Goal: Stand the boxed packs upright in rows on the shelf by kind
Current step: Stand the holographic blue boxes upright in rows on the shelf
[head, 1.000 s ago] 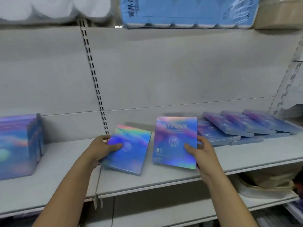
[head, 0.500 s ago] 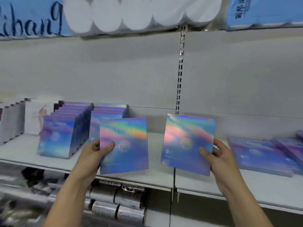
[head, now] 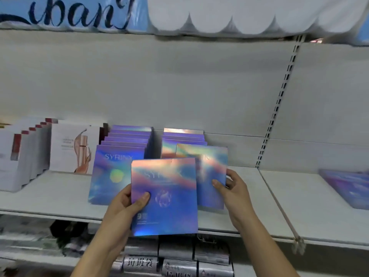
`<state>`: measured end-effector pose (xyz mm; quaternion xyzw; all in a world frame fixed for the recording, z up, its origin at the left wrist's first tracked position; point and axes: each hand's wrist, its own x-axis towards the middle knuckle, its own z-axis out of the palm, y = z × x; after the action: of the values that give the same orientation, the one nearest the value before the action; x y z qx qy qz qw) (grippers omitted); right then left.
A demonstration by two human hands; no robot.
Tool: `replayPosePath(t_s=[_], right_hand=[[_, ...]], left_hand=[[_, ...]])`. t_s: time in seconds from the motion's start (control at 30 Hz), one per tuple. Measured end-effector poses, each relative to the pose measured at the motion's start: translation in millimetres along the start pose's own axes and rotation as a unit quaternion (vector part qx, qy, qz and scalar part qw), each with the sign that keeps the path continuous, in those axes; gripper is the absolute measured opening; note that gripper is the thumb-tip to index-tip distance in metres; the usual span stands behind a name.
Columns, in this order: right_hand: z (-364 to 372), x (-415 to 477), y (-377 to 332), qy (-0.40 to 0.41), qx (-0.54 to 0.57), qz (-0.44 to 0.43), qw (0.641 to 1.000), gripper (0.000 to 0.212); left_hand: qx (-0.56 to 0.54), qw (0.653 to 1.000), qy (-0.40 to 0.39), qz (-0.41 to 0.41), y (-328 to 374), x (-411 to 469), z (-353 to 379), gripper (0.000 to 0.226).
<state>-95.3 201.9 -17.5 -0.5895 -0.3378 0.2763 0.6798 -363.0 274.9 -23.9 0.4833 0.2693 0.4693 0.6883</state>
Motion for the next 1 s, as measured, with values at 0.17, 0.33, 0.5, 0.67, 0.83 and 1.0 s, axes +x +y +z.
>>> replayPosePath(t_s=[0.17,0.33,0.5,0.67,0.83,1.0], right_hand=[[43,6,6,-0.004,-0.032,-0.018,0.999,0.034],[51,5,15,0.069,-0.175,-0.1,0.977,0.034],[48,11,15,0.112,-0.277,-0.106,0.948,0.043],[49,18,15,0.099,-0.322,-0.096,0.937,0.044],[45,4,1,0.104,-0.326,-0.088,0.936,0.044],[42,-46,-19,-0.053,-0.023,-0.029,0.998,0.034]], left_hand=[[-0.02,1.0,0.002,0.006,7,-5,-18,0.031],[-0.03,0.999,-0.015,0.0,11,-8,-26,0.037],[-0.031,0.999,-0.014,0.005,11,-10,-27,0.035],[-0.034,0.999,-0.021,0.007,12,-14,-24,0.034],[-0.026,0.999,-0.018,0.003,13,-15,-15,0.031],[-0.016,1.0,-0.019,0.005,9,-9,-6,0.033]])
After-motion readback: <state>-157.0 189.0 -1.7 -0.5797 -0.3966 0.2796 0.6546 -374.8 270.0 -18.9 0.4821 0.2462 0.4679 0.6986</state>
